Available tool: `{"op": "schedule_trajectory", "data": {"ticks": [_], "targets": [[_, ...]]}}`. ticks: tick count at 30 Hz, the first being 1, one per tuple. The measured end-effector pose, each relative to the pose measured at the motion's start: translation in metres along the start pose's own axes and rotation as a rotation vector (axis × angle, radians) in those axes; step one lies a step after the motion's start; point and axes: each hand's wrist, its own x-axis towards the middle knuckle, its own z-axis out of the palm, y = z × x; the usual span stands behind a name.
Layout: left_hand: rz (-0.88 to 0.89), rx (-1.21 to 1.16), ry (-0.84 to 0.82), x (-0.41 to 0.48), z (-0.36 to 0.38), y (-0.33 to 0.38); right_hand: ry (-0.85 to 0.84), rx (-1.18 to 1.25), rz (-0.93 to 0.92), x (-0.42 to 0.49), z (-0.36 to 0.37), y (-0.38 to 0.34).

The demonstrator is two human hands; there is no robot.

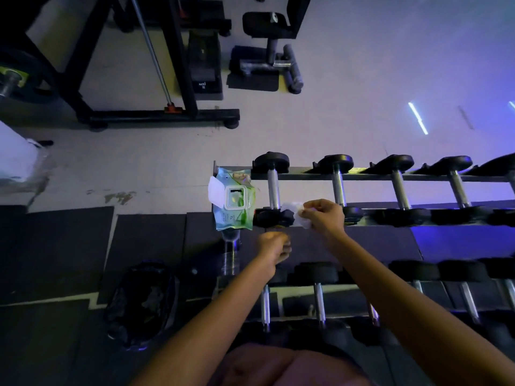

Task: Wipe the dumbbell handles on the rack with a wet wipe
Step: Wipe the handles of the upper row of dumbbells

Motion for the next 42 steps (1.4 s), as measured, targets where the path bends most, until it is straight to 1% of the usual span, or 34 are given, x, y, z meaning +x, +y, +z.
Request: {"op": "schedule_trajectory", "data": {"ticks": [5,8,11,16,20,24,27,29,32,36,42], "targets": [[0.025,-0.031,0.100,-0.005,0.018,-0.014,-0.025,0.074,-0.017,0.018,-0.040,0.003],[0.048,-0.077,0.139,-0.005,0.047,-0.015,-0.037,0.111,-0.036,0.038,-0.066,0.001],[0.066,-0.160,0.183,-0.006,0.088,-0.018,-0.089,0.138,-0.038,0.057,-0.098,0.001],[0.050,-0.247,0.147,-0.004,0.161,-0.029,-0.185,0.169,-0.058,0.086,-0.154,0.020],[0.049,-0.303,0.193,-0.008,0.194,-0.036,-0.223,0.120,-0.049,0.096,-0.177,0.039],[0.052,-0.294,0.231,-0.011,0.199,-0.038,-0.283,0.155,-0.004,0.104,-0.178,0.039],[0.066,-0.290,0.291,-0.010,0.195,-0.031,-0.290,0.206,0.038,0.111,-0.172,0.030],[0.074,-0.278,0.304,-0.007,0.192,-0.023,-0.276,0.210,0.038,0.119,-0.168,0.026],[0.076,-0.236,0.291,0.002,0.191,-0.012,-0.261,0.121,0.009,0.128,-0.161,0.023],[0.027,-0.144,0.266,0.020,0.191,-0.001,-0.205,0.005,-0.055,0.136,-0.150,0.026],[-0.018,-0.034,0.295,0.055,0.188,0.003,-0.282,-0.160,-0.138,0.140,-0.132,0.036]]}}
